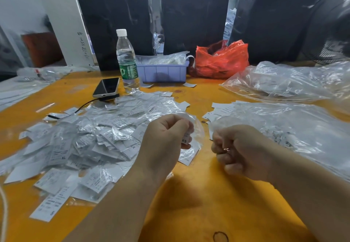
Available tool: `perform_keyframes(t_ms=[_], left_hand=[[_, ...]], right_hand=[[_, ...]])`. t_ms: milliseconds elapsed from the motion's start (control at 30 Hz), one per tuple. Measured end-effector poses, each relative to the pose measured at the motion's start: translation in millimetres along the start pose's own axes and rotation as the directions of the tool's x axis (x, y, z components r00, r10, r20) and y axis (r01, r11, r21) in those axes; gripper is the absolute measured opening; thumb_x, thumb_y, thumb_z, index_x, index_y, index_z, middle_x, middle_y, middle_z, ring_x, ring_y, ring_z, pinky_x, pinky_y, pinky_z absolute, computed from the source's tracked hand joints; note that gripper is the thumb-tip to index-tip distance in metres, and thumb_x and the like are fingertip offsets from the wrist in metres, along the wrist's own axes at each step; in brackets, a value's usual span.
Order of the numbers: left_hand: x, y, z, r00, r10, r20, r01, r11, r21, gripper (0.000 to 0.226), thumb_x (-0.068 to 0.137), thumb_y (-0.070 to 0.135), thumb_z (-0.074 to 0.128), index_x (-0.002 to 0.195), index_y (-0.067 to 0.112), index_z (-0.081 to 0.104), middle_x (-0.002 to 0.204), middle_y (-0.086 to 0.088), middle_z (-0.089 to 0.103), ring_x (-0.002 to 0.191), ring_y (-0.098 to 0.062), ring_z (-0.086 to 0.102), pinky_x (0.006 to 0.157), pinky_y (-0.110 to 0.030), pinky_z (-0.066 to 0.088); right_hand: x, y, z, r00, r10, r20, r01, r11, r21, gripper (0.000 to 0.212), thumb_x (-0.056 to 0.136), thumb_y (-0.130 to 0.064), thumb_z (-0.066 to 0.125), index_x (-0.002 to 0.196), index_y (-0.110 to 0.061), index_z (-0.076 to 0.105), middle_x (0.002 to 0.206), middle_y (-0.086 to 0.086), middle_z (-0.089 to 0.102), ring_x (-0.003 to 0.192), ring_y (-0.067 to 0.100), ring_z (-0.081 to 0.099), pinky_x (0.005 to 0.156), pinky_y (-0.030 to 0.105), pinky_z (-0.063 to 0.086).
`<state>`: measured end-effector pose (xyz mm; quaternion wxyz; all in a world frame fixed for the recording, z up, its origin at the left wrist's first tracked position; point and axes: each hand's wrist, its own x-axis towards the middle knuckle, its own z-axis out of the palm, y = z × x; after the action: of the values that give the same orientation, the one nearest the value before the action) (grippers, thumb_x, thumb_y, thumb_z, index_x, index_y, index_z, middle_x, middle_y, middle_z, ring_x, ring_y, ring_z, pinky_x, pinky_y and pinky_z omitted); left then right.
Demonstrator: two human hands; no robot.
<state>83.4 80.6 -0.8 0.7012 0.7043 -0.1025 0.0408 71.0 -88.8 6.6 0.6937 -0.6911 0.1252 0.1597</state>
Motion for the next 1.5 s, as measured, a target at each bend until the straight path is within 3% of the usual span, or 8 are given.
perform_keyframes(t_ms=[233,400,600,833,1000,1167,1267,1500], left_hand=[[-2.5,-3.2,15.7,0.997,0.072,-0.029,-0.071,0.997,0.04,0.022,0.097,0.014,0.055,0.084,0.015,0.073,0.076,-0.008,0.069,0.07,-0.014,0.069,0.064,-0.025,0.058],[-2.6,-4.4,20.9,0.976,0.172,-0.131,-0.154,0.978,0.138,0.022,0.099,0.021,0.054,0.085,0.018,0.072,0.073,-0.003,0.068,0.073,-0.019,0.065,0.073,-0.044,0.056],[0.2,-6.8,26.7,0.931,0.314,-0.188,-0.258,0.927,0.271,0.017,0.098,0.018,0.055,0.09,0.017,0.07,0.083,0.006,0.068,0.081,-0.005,0.062,0.071,-0.021,0.048],[1.4,-4.0,17.5,0.929,0.339,-0.152,-0.284,0.912,0.295,0.018,0.098,0.021,0.056,0.086,0.02,0.069,0.076,0.007,0.067,0.072,-0.006,0.062,0.064,-0.023,0.048],[5.6,-2.7,13.4,0.985,0.069,-0.156,-0.066,0.998,0.023,0.022,0.097,0.021,0.057,0.081,0.015,0.071,0.066,0.001,0.065,0.058,-0.009,0.061,0.051,-0.025,0.052],[8.1,-3.9,4.3,0.991,-0.014,-0.129,0.001,0.995,-0.102,0.024,0.097,0.02,0.056,0.083,0.015,0.074,0.06,0.012,0.06,0.054,-0.006,0.049,0.059,-0.025,0.053],[9.2,-2.2,0.5,0.992,-0.082,-0.093,0.064,0.981,-0.181,0.03,0.096,0.019,0.057,0.074,0.019,0.076,0.066,0.001,0.058,0.052,-0.007,0.045,0.055,-0.024,0.047],[3.6,-1.5,4.3,0.996,-0.07,0.05,0.077,0.984,-0.162,0.024,0.095,0.016,0.057,0.08,0.013,0.076,0.078,-0.01,0.064,0.056,-0.01,0.05,0.059,-0.028,0.049]], right_hand=[[11.5,12.3,14.7,0.944,-0.325,-0.058,0.261,0.842,-0.472,0.037,0.087,0.003,0.036,0.102,-0.017,0.062,0.062,0.001,0.063,0.041,0.007,0.042,0.039,0.022,0.03],[12.1,18.8,27.9,0.868,-0.497,-0.009,0.401,0.71,-0.579,0.03,0.083,-0.002,0.041,0.057,-0.014,0.052,0.043,-0.006,0.04,0.042,0.009,0.03,0.044,0.028,0.026],[6.1,22.7,47.0,0.865,-0.474,0.164,0.49,0.726,-0.483,0.015,0.064,-0.014,0.039,0.062,0.001,0.04,0.054,0.014,0.035,0.055,0.026,0.028,0.051,0.043,0.026],[-17.3,7.7,33.9,0.845,-0.204,0.494,0.233,0.972,0.002,0.014,0.068,-0.021,0.05,0.081,-0.015,0.053,0.068,-0.004,0.045,0.056,0.012,0.029,0.043,0.019,0.023],[-11.4,14.1,37.0,0.903,-0.278,0.329,0.282,0.959,0.036,0.033,0.096,-0.04,0.053,0.079,-0.015,0.066,0.073,0.001,0.057,0.053,0.011,0.039,0.042,0.02,0.029],[-2.0,7.2,21.5,0.946,-0.311,0.093,0.314,0.949,-0.012,0.027,0.094,0.008,0.044,0.094,-0.004,0.068,0.078,0.013,0.071,0.046,0.011,0.044,0.037,0.021,0.032],[-0.8,0.8,12.3,0.945,-0.327,-0.028,0.325,0.944,-0.054,0.041,0.077,0.02,0.032,0.06,-0.006,0.059,0.062,0.014,0.055,0.043,0.014,0.037,0.04,0.022,0.028],[-4.8,-4.0,5.2,0.964,-0.253,0.089,0.251,0.968,0.033,0.022,0.081,-0.032,0.057,0.09,-0.012,0.063,0.059,-0.003,0.029,0.053,0.013,0.019,0.043,0.022,0.019]])
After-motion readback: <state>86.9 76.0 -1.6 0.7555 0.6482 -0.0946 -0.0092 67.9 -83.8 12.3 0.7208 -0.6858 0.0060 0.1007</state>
